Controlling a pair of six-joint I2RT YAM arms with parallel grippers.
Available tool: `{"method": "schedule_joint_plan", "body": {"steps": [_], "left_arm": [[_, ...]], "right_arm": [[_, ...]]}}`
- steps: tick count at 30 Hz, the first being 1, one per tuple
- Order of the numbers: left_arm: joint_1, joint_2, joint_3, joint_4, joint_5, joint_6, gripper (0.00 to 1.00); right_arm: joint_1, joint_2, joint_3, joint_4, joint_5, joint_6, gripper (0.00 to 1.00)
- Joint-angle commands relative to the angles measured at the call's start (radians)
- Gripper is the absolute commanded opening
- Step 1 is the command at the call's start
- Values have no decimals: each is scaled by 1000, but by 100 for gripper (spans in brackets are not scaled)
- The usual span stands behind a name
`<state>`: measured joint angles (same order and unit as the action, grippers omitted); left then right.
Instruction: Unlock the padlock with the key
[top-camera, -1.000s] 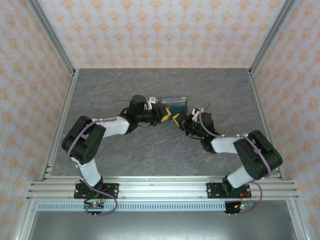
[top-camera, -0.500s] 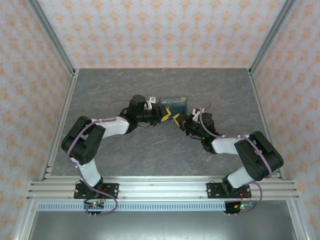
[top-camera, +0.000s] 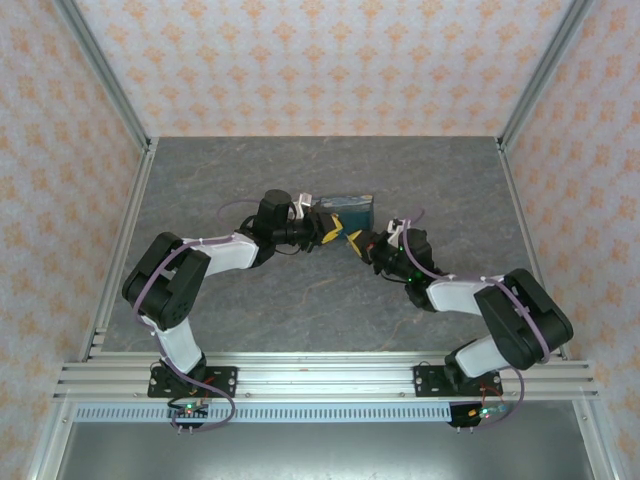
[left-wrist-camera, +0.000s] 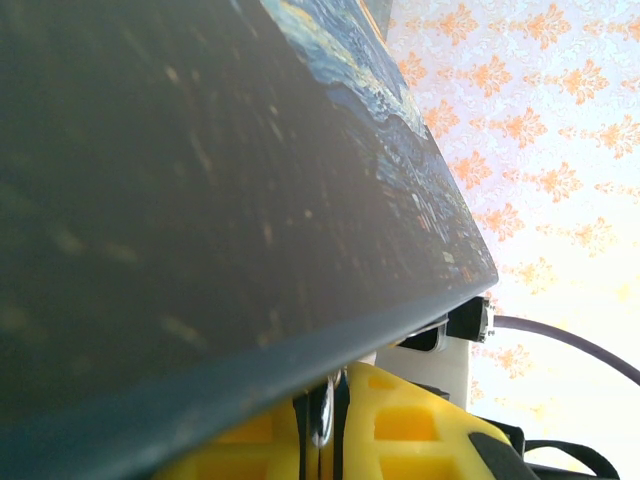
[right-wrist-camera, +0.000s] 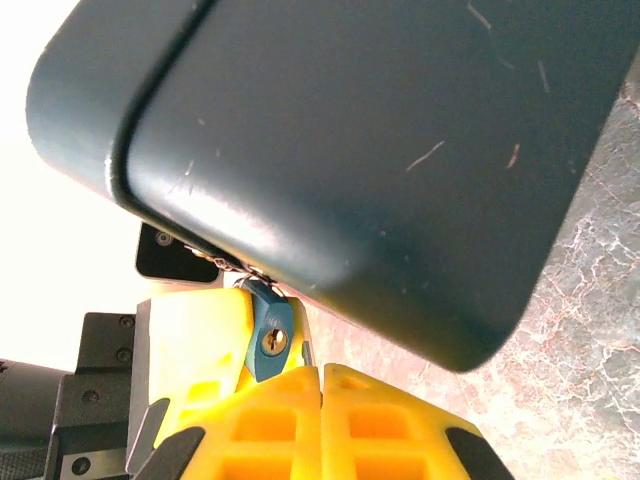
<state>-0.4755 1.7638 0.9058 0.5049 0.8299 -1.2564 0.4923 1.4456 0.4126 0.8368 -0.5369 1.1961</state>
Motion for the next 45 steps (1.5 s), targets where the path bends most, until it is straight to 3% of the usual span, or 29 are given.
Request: {"method": "schedule_joint_plan", "body": {"steps": [1, 45], "left_arm": [[5, -43, -9, 10, -5, 18, 0], [5, -39, -18, 23, -8, 16, 0]], "right_arm": [[-1, -30, -10, -9, 16, -24, 0], [5, 37, 86, 6, -6, -7, 0]]}}
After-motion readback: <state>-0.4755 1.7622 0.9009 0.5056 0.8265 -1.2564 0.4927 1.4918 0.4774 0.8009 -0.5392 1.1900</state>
